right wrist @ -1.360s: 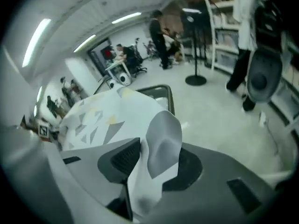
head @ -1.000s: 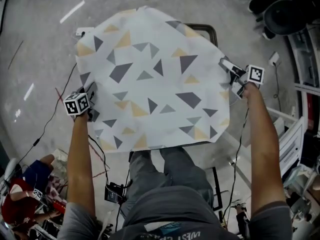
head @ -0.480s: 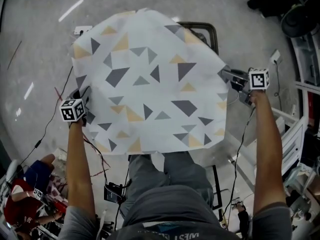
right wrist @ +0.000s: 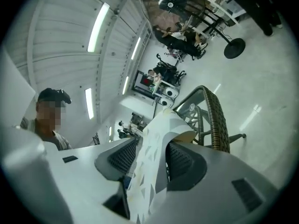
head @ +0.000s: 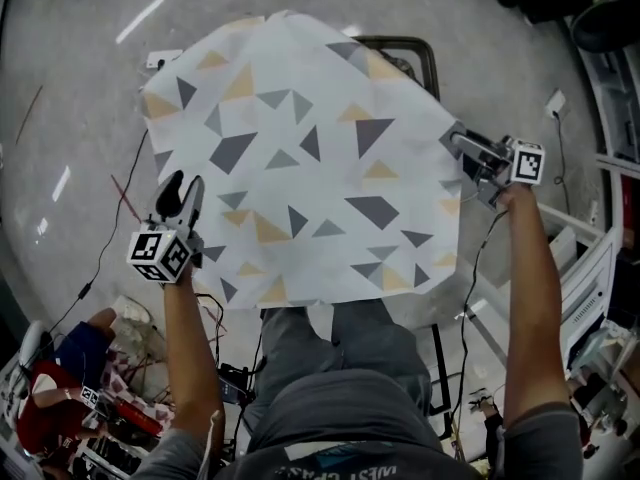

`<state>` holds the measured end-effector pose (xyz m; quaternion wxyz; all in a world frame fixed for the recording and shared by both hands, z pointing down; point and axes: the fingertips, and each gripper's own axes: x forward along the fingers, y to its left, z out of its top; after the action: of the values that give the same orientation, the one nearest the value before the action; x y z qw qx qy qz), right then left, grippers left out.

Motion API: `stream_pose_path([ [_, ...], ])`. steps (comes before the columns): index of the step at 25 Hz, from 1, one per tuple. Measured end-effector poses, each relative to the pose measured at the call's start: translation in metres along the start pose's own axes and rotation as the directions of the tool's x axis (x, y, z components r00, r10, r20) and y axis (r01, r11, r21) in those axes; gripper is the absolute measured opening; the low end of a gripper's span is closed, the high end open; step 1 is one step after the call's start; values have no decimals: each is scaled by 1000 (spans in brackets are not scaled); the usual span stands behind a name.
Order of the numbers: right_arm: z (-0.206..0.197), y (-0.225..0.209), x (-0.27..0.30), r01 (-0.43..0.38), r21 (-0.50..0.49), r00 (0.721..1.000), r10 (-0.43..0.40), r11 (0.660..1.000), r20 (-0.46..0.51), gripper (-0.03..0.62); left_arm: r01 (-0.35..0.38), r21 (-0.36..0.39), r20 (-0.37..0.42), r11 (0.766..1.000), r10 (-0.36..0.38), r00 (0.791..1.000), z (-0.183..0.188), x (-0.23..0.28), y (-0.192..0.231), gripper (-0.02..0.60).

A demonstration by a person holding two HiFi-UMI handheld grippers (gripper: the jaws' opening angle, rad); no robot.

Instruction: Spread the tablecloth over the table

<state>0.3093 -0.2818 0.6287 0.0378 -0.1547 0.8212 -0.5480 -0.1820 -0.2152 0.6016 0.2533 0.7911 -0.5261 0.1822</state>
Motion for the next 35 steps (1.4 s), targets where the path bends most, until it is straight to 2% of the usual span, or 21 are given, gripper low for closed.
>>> stream_pose_path([
  [2, 4, 13, 3, -37, -20, 999, 37, 999, -1, 205, 141, -4, -46, 990, -141, 989, -14, 44, -53, 172],
  [4, 4, 33, 8, -63, -80, 997, 60, 995, -47, 206, 240, -5, -117, 971, -239, 964, -32, 83, -96, 154],
  [7, -17, 76, 23, -83, -276, 970, 14, 958, -243, 207, 277, -39, -201, 960, -279, 939, -56, 118, -123, 116],
  [8, -34, 92, 28, -97, -380, 931, -52, 920, -361, 209, 273, -45, -225, 961, -276, 934, -63, 125, -126, 105],
  [9, -56, 106, 34, -131, -490, 861, -147, 862, -488, 210, 268, -46, -250, 962, -271, 930, -71, 129, -126, 98],
  [11, -107, 135, 49, -273, -625, 680, -313, 732, -663, 228, 258, -21, -298, 966, -252, 921, -85, 133, -126, 88],
  [12, -131, 152, 59, -359, -629, 631, -318, 689, -708, 250, 254, 7, -319, 967, -239, 917, -91, 133, -125, 61],
  [13, -150, 172, 71, -434, -603, 624, -260, 669, -737, 263, 254, 37, -338, 967, -227, 913, -96, 132, -125, 31],
  [14, -161, 191, 81, -482, -561, 647, -159, 673, -746, 260, 256, 61, -354, 965, -219, 909, -99, 132, -127, 31],
  [15, -160, 205, 89, -495, -515, 694, -39, 700, -719, 262, 259, 78, -366, 963, -214, 906, -101, 133, -128, 31],
  [17, -128, 207, 98, -414, -414, 825, 142, 810, -547, 258, 258, 97, -375, 961, -205, 904, -103, 135, -131, 31],
  [18, -106, 191, 100, -331, -350, 884, 159, 877, -439, 263, 255, 104, -373, 961, -200, 906, -103, 135, -131, 31],
  [19, -87, 168, 101, -241, -275, 925, 135, 931, -354, 274, 252, 110, -371, 962, -195, 908, -102, 135, -131, 31],
  [20, -74, 145, 104, -168, -188, 949, 106, 968, -298, 300, 248, 115, -368, 962, -190, 910, -102, 134, -131, 31],
  [22, -66, 122, 115, -111, 12, 968, 111, 994, -224, 318, 240, 123, -365, 963, -181, 913, -101, 133, -131, 26],
  [25, -79, 121, 148, -103, 138, 975, 127, 985, -182, 316, 230, 136, -360, 964, -168, 918, -100, 135, -131, 23],
  [27, -87, 100, 167, -30, 217, 988, 61, 976, -139, 317, 218, 143, -358, 965, -155, 921, -101, 135, -129, 11],
  [28, -86, 80, 172, 44, 258, 994, -15, 965, -112, 320, 213, 145, -359, 966, -149, 921, -102, 134, -128, 9],
  [31, -56, 18, 176, 221, 250, 975, -218, 943, -40, 322, 210, 148, -355, 966, -147, 923, -101, 134, -129, 8],
  [33, -35, -11, 179, 268, 231, 963, -269, 935, -30, 316, 208, 152, -353, 966, -143, 925, -101, 135, -129, 6],
  [35, -33, -32, 185, 275, 285, 961, -272, 918, -51, 309, 203, 162, -348, 966, -136, 927, -102, 135, -128, 7],
])
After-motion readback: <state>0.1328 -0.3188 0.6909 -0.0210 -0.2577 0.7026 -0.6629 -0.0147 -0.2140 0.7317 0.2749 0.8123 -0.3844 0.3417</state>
